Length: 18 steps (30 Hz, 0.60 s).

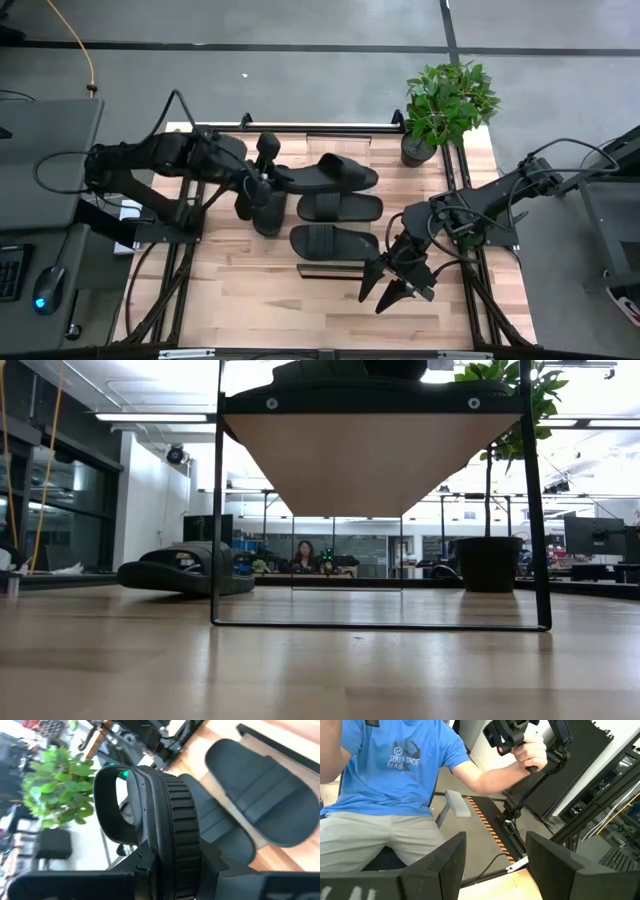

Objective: Pick and place slides into the shelf
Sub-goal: Put the bottom black slipper on the shelf

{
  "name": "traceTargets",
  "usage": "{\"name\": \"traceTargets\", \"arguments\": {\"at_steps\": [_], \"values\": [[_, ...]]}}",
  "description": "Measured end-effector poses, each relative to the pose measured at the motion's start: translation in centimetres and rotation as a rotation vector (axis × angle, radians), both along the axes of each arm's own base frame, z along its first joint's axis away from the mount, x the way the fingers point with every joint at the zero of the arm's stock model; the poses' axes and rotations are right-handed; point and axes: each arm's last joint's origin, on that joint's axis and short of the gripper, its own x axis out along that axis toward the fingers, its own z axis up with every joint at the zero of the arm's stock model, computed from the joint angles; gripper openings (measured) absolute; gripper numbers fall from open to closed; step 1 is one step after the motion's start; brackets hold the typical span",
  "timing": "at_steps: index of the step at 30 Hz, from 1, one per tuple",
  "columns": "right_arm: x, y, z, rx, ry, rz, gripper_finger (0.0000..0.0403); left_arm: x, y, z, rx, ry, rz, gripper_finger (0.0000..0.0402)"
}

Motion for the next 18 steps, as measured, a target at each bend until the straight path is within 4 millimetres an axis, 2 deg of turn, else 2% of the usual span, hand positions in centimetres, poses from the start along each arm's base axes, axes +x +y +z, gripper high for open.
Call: {"name": "traceTargets", "arguments": {"at_steps": [10,18], "values": [[0.0,-0.1,-0.2,-0.053,-0.032,0.009,0.0195,-0.2,2.8,-0.2,-0.036,0.026,-0.061,0.0069],[0.4,-1.0,-0.5,-0.088,-0.025,-0.029,0.0195,-0.5,4.6,-0.1,-0.06,0.003,-0.091,0.0069]]}}
